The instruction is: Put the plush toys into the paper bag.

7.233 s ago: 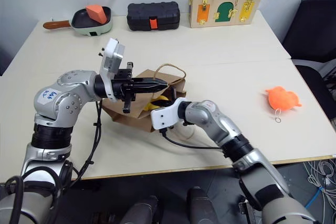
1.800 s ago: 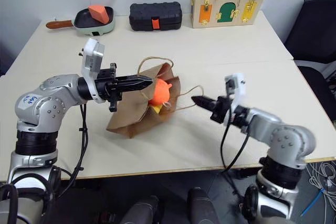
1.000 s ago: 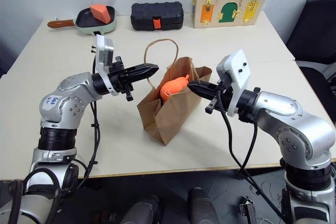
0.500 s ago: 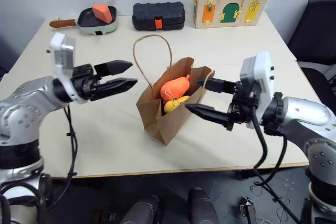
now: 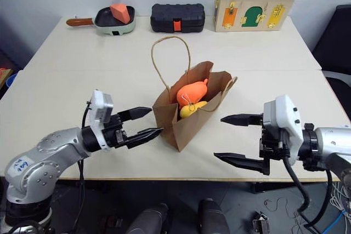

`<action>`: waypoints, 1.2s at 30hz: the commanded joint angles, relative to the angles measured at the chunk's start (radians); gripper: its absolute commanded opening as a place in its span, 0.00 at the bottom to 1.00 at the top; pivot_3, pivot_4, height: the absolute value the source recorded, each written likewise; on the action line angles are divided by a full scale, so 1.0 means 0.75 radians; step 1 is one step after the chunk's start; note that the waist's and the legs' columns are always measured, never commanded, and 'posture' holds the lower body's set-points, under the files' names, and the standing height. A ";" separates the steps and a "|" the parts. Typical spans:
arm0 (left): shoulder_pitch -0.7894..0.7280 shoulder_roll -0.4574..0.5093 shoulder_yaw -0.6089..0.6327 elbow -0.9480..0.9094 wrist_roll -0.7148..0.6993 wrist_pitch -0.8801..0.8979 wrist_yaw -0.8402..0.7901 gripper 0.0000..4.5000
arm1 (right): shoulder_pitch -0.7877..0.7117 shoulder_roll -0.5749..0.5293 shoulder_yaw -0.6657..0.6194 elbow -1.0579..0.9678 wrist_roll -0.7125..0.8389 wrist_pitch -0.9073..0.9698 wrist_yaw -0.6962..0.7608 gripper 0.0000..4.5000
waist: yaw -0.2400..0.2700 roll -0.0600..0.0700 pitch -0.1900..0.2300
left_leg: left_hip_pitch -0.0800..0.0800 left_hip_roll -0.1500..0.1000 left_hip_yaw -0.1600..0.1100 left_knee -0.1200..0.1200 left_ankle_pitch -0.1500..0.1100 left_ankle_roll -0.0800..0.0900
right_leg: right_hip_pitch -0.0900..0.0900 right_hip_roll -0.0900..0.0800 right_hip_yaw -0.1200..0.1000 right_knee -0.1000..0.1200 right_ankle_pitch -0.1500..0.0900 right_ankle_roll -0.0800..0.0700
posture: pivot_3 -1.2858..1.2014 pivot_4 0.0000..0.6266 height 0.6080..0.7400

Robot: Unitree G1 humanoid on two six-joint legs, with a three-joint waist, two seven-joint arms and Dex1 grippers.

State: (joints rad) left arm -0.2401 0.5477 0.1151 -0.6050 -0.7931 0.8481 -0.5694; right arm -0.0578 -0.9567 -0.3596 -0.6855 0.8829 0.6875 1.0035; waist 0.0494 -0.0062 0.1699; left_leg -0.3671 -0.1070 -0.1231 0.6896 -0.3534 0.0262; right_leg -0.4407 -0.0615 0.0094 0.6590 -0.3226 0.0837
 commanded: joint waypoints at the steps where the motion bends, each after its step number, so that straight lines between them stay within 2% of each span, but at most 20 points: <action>1: -0.006 -0.003 -0.037 0.000 0.037 -0.094 -0.048 1.00 | -0.007 0.044 0.169 -0.053 -0.130 -0.073 -0.063 0.99 | 0.000 0.000 0.000 | 0.000 0.000 0.000 0.000 0.000 0.000 | 0.000 0.000 0.000 0.000 0.000 0.000 | 0.52 0.24 1.00; 4: -0.014 0.011 -0.076 0.026 0.067 -0.155 -0.108 1.00 | -0.093 0.150 0.357 0.026 -0.319 -0.132 -0.192 0.86 | -0.003 0.000 0.000 | 0.000 0.000 0.000 0.000 0.000 0.000 | 0.000 0.000 0.000 0.000 0.000 0.000 | 0.52 0.24 1.00; 10: -0.055 0.009 -0.132 0.072 0.113 -0.202 -0.146 1.00 | -0.246 0.346 0.574 0.105 -0.473 -0.160 -0.315 0.38 | -0.003 0.000 0.000 | 0.000 -0.001 0.000 0.000 0.000 0.000 | -0.001 0.000 0.000 0.000 0.000 0.000 | 0.52 0.24 1.00; 15: -0.112 -0.027 -0.181 0.104 0.168 -0.211 -0.106 1.00 | -0.297 0.439 0.657 0.168 -0.569 -0.193 -0.362 0.00 | -0.001 0.000 0.000 | -0.001 -0.001 -0.001 0.000 0.000 0.000 | -0.001 0.000 -0.001 -0.001 0.000 0.000 | 0.52 0.24 1.00; 24: -0.179 -0.141 -0.292 0.234 0.413 -0.302 0.036 1.00 | -0.321 0.481 0.671 0.206 -0.639 -0.212 -0.363 0.00 | -0.008 0.000 0.000 | -0.001 -0.001 -0.001 0.000 0.000 0.000 | -0.002 0.000 -0.001 0.000 0.000 0.000 | 0.52 0.24 1.00; 27: -0.179 -0.184 -0.299 0.290 0.458 -0.363 0.041 0.86 | -0.316 0.469 0.630 0.181 -0.611 -0.193 -0.355 0.00 | -0.014 0.000 0.000 | -0.002 -0.001 -0.001 0.000 0.000 0.000 | -0.003 0.000 -0.001 0.000 0.000 0.000 | 0.52 0.24 1.00; 36: -0.217 -0.221 -0.322 0.416 0.498 -0.469 -0.049 0.22 | -0.257 0.437 0.557 0.117 -0.564 -0.180 -0.336 0.00 | -0.027 0.000 0.000 | -0.002 -0.001 -0.001 0.000 0.000 0.000 | -0.003 0.000 -0.001 0.001 0.000 0.000 | 0.52 0.24 1.00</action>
State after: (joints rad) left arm -0.3867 0.3890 -0.1277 -0.2958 -0.4287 0.5281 -0.5868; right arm -0.2557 -0.6161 0.1008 -0.5479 0.4318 0.5543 0.7454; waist 0.0294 -0.0060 0.1699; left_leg -0.3684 -0.1077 -0.1237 0.6898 -0.3532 0.0259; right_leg -0.4428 -0.0615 0.0087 0.6596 -0.3226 0.0836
